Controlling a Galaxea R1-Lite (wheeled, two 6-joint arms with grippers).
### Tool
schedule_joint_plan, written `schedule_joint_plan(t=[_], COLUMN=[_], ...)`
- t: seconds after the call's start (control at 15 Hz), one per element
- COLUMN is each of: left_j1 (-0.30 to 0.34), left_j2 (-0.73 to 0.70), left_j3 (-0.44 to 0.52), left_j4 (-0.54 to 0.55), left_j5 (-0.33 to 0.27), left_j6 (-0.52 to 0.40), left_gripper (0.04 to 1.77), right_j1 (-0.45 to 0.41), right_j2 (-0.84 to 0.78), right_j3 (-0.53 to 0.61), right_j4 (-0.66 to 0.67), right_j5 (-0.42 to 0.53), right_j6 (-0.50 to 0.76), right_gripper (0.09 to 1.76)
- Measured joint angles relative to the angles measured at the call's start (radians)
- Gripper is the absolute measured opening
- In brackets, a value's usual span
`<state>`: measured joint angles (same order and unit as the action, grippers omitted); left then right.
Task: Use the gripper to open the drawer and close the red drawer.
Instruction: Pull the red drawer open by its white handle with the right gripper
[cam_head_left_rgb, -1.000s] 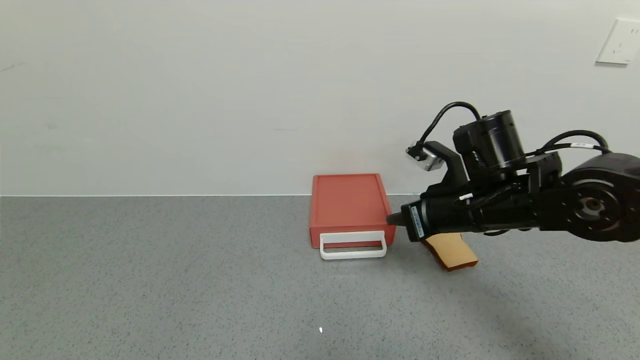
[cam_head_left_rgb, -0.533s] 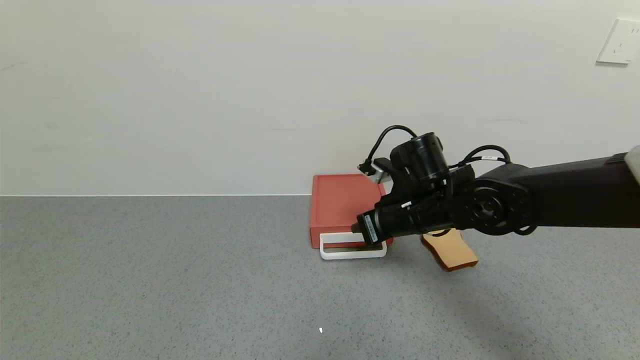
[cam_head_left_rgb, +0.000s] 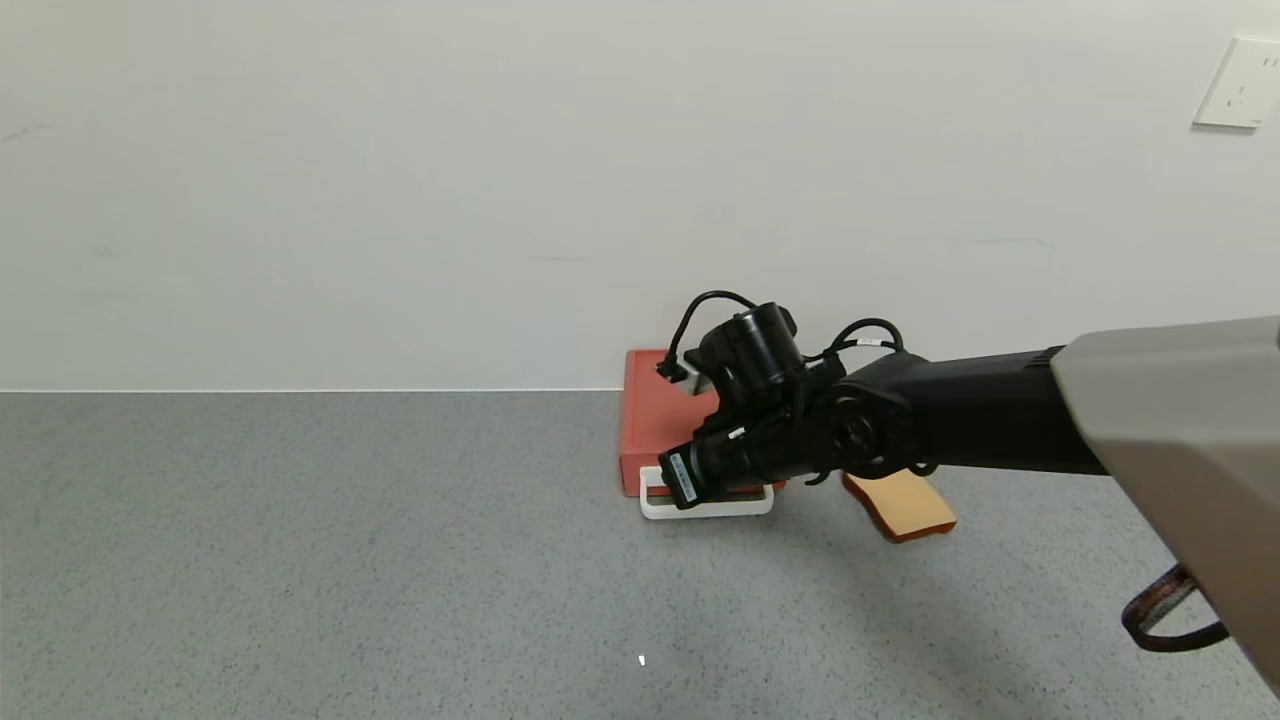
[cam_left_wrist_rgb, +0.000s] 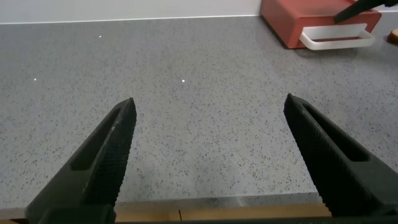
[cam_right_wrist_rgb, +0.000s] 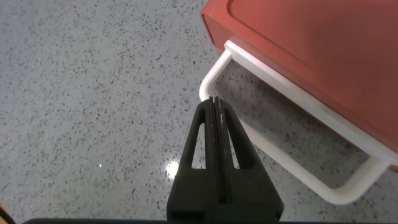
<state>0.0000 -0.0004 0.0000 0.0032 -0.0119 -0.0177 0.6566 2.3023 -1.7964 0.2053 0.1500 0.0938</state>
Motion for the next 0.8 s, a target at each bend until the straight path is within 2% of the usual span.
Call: schedule_joint_plan(t=[0.33, 0.8], left_j1=[0.000, 0.000], left_j2=[0.000, 0.000], left_j3=[0.000, 0.000], left_j4=[0.000, 0.000], left_j5=[0.000, 0.000], left_j6=[0.000, 0.000], left_gripper=[1.72, 1.72], right_j1=[0.010, 0.011], right_j2=[0.085, 0.141], right_j3=[-0.086, -0.129], right_j4=[0.000, -0.004], right_j5=[-0.039, -0.063], right_j6=[0.001, -0.001], right_gripper=[0.12, 0.12])
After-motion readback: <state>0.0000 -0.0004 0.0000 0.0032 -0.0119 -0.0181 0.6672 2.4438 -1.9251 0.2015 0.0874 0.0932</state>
